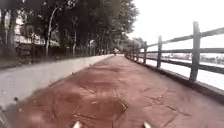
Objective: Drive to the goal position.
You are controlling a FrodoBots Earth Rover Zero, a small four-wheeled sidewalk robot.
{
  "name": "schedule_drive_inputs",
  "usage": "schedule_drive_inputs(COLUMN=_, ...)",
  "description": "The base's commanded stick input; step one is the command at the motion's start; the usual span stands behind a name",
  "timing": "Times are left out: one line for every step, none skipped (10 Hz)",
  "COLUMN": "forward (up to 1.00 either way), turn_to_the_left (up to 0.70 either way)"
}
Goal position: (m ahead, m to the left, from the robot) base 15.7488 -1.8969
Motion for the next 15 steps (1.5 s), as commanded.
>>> schedule_drive_inputs(forward=0.5, turn_to_the_left=0.0)
schedule_drive_inputs(forward=0.5, turn_to_the_left=0.0)
schedule_drive_inputs(forward=0.5, turn_to_the_left=0.0)
schedule_drive_inputs(forward=0.5, turn_to_the_left=0.0)
schedule_drive_inputs(forward=0.5, turn_to_the_left=0.0)
schedule_drive_inputs(forward=0.5, turn_to_the_left=0.0)
schedule_drive_inputs(forward=0.5, turn_to_the_left=0.0)
schedule_drive_inputs(forward=0.5, turn_to_the_left=0.0)
schedule_drive_inputs(forward=0.5, turn_to_the_left=0.0)
schedule_drive_inputs(forward=0.5, turn_to_the_left=0.0)
schedule_drive_inputs(forward=0.5, turn_to_the_left=0.0)
schedule_drive_inputs(forward=0.5, turn_to_the_left=0.0)
schedule_drive_inputs(forward=0.5, turn_to_the_left=0.0)
schedule_drive_inputs(forward=0.5, turn_to_the_left=0.0)
schedule_drive_inputs(forward=0.5, turn_to_the_left=0.0)
